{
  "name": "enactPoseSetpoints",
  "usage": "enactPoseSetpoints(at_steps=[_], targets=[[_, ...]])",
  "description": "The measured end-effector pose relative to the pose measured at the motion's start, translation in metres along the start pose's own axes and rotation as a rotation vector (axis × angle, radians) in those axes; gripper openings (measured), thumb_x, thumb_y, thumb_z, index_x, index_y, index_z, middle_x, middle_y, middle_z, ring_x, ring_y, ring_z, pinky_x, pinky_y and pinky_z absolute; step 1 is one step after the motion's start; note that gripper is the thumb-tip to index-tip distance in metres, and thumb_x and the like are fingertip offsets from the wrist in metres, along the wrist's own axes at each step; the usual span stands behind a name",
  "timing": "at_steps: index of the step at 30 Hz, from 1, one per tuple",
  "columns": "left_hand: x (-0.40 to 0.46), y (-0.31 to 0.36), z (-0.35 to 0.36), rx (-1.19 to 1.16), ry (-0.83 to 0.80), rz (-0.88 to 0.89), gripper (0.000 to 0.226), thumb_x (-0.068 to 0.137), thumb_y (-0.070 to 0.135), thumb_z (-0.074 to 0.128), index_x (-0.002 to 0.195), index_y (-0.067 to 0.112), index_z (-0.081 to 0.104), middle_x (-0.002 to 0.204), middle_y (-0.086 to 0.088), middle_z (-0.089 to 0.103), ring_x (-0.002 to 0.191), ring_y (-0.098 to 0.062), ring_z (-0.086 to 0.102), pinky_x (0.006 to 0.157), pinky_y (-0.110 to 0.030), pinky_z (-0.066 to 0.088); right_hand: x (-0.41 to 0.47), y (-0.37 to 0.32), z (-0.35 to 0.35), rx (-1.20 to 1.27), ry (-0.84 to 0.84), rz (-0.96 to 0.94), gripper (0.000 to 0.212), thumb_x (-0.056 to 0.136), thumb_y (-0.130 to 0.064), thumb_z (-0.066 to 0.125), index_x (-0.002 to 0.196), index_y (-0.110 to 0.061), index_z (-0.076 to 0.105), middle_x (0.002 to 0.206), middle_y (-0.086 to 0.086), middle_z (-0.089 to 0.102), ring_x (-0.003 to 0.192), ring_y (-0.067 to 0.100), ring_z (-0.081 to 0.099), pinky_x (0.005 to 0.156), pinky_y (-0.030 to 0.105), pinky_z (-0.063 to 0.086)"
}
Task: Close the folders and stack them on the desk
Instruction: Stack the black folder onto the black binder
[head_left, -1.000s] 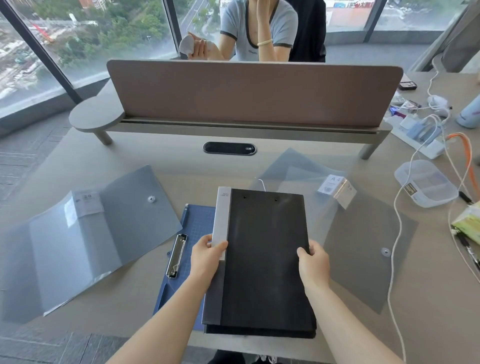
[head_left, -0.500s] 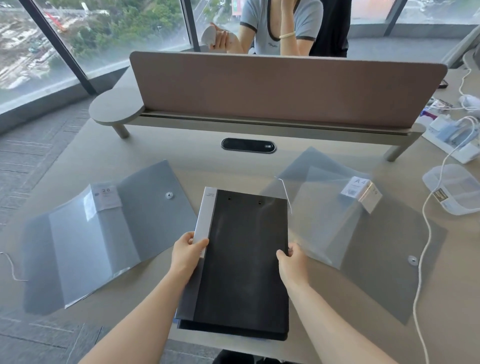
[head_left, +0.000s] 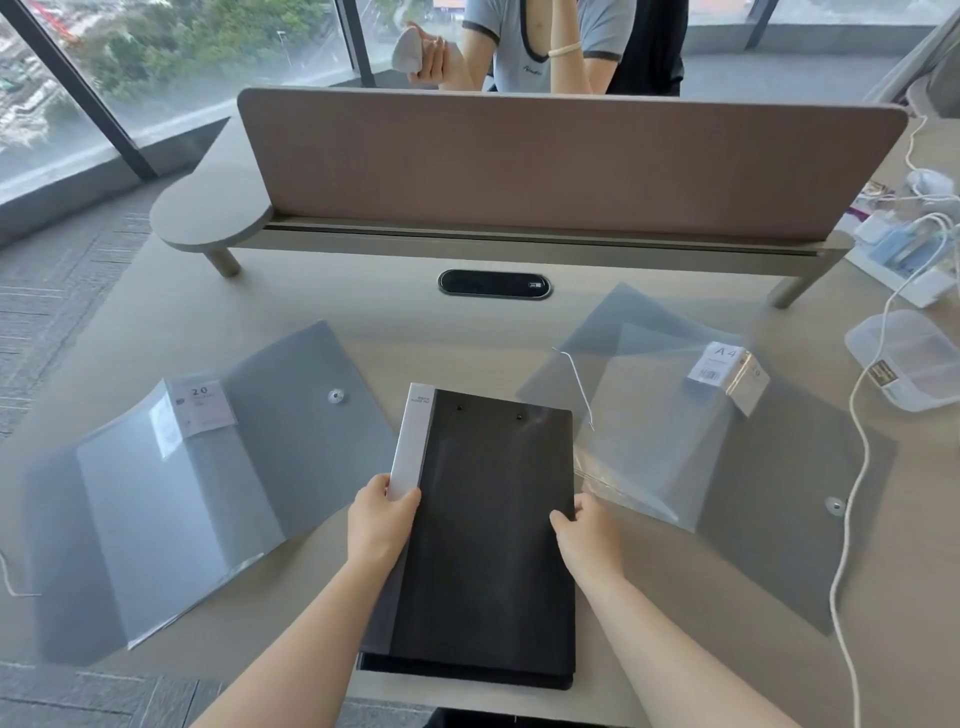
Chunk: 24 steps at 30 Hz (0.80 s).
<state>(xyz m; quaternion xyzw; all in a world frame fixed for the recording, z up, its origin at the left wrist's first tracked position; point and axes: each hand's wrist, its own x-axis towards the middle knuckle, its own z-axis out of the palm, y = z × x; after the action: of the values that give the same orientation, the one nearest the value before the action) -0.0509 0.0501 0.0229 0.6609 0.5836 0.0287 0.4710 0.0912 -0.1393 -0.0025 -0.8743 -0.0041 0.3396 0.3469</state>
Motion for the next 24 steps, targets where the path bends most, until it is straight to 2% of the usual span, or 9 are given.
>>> enactPoseSetpoints(at_steps=[5, 7, 9, 11, 13, 17, 19, 22, 24], targets=[[-0.002, -0.001, 0.000, 0.065, 0.032, 0.029, 0.015, 0.085, 0.023, 0.058, 0.077, 0.012, 0.051, 0.081, -0.007, 0.062, 0.071, -0.021, 0.055, 0.054, -0.031, 0.039, 0.004, 0.000, 0.004, -0.175, 0.047, 0.006, 0.023, 0.087, -0.035, 0.058, 0.088, -0.016, 0.045, 0.076, 0.000, 0.057, 0.065, 0.020, 0.054, 0.059, 0.033, 0.041], [0.000, -0.002, 0.000, 0.086, 0.025, 0.041, 0.015, 0.084, 0.024, 0.060, 0.082, 0.011, 0.053, 0.085, -0.006, 0.062, 0.073, -0.020, 0.056, 0.055, -0.031, 0.040, 0.004, -0.001, 0.004, -0.232, 0.067, 0.011, 0.029, 0.086, -0.040, 0.059, 0.087, -0.017, 0.041, 0.072, -0.002, 0.050, 0.061, 0.019, 0.049, 0.059, 0.034, 0.041], [0.003, -0.002, 0.001, 0.086, 0.019, 0.042, 0.025, 0.083, 0.026, 0.063, 0.100, 0.011, 0.054, 0.098, -0.003, 0.061, 0.086, -0.021, 0.059, 0.063, -0.033, 0.044, 0.003, -0.001, 0.003, -0.265, 0.084, 0.011, 0.033, 0.085, -0.042, 0.060, 0.088, -0.017, 0.039, 0.072, -0.004, 0.048, 0.061, 0.019, 0.049, 0.059, 0.034, 0.042], [0.004, -0.001, 0.002, 0.089, 0.051, 0.065, 0.041, 0.081, 0.027, 0.065, 0.116, 0.013, 0.049, 0.110, 0.001, 0.054, 0.102, -0.022, 0.053, 0.077, -0.035, 0.044, 0.002, 0.000, 0.003, -0.266, 0.086, 0.008, 0.034, 0.085, -0.044, 0.060, 0.085, -0.019, 0.037, 0.072, -0.005, 0.047, 0.060, 0.018, 0.048, 0.061, 0.035, 0.043], [0.004, 0.001, 0.002, 0.149, 0.120, 0.139, 0.044, 0.081, 0.025, 0.066, 0.120, 0.015, 0.048, 0.115, 0.002, 0.050, 0.110, -0.021, 0.046, 0.084, -0.036, 0.042, 0.002, 0.001, 0.003, -0.251, 0.084, 0.004, 0.035, 0.084, -0.046, 0.060, 0.081, -0.022, 0.035, 0.073, -0.006, 0.047, 0.060, 0.017, 0.048, 0.063, 0.036, 0.046], [0.001, 0.010, 0.008, 0.215, 0.197, 0.285, 0.043, 0.085, 0.022, 0.066, 0.126, 0.015, 0.053, 0.126, -0.003, 0.052, 0.119, -0.025, 0.044, 0.098, -0.044, 0.045, 0.001, 0.002, 0.000, -0.190, 0.082, -0.007, 0.032, 0.085, -0.050, 0.055, 0.085, -0.022, 0.039, 0.077, -0.004, 0.054, 0.065, 0.018, 0.055, 0.067, 0.037, 0.048], [-0.001, 0.021, 0.015, 0.228, 0.178, 0.376, 0.040, 0.088, 0.022, 0.066, 0.125, 0.016, 0.055, 0.126, -0.002, 0.053, 0.119, -0.023, 0.045, 0.098, -0.041, 0.045, 0.003, 0.000, -0.006, -0.151, 0.111, -0.027, 0.028, 0.088, -0.049, 0.051, 0.086, -0.023, 0.040, 0.078, -0.002, 0.058, 0.069, 0.020, 0.059, 0.068, 0.037, 0.050], [-0.003, 0.042, 0.032, 0.233, 0.094, 0.507, 0.036, 0.089, 0.022, 0.067, 0.123, 0.018, 0.058, 0.124, 0.002, 0.055, 0.117, -0.019, 0.049, 0.093, -0.030, 0.044, 0.008, -0.008, -0.021, -0.136, 0.172, -0.060, 0.016, 0.090, -0.037, 0.050, 0.087, -0.021, 0.047, 0.081, -0.004, 0.060, 0.073, 0.018, 0.059, 0.068, 0.035, 0.048], [-0.004, 0.058, 0.048, 0.243, 0.032, 0.576, 0.035, 0.089, 0.023, 0.067, 0.123, 0.019, 0.059, 0.124, 0.003, 0.055, 0.116, -0.019, 0.051, 0.092, -0.029, 0.046, 0.014, -0.014, -0.036, -0.116, 0.225, -0.076, 0.011, 0.088, -0.031, 0.051, 0.085, -0.020, 0.051, 0.082, -0.005, 0.061, 0.075, 0.018, 0.058, 0.069, 0.035, 0.049]])
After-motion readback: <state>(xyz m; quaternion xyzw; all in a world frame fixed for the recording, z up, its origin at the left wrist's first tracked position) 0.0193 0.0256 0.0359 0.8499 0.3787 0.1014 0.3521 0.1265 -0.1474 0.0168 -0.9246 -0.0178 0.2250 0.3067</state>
